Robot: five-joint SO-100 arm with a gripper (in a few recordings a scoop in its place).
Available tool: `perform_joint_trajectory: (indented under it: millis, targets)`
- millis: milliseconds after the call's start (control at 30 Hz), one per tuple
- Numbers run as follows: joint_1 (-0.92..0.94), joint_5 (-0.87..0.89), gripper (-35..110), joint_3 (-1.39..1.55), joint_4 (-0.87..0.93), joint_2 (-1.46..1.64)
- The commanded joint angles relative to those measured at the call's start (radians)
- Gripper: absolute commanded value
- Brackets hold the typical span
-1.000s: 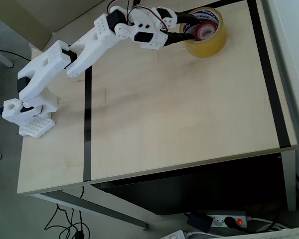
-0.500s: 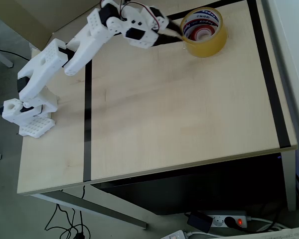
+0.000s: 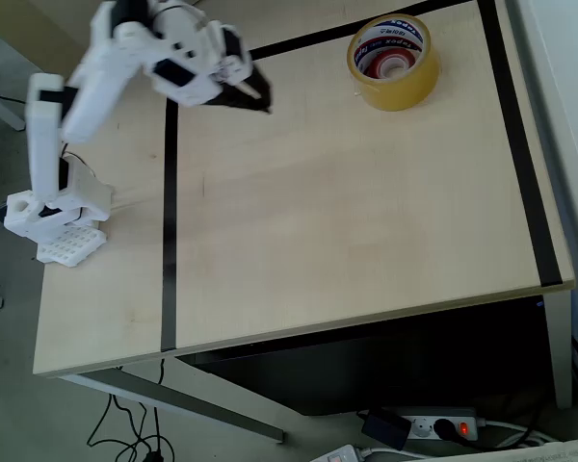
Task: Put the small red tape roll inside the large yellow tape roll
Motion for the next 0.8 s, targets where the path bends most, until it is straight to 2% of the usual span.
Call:
perform_joint_trajectory:
  millis: [0, 200, 300, 367, 567, 767]
  targets:
    - [0.029, 0.048, 0, 0.252, -0.009, 0.42]
    - [0.074, 0.054, 0, 1.051, -0.423, 1.026]
    - [0.08, 0.049, 0, 1.45, -0.653, 1.267]
    - [0.06, 0.049, 1, 1.652, -0.746, 1.391]
    - [-0.003, 0.057, 3, 1.954, -0.841, 1.539]
    - [-0.061, 0.057, 0, 2.097, -0.882, 1.652]
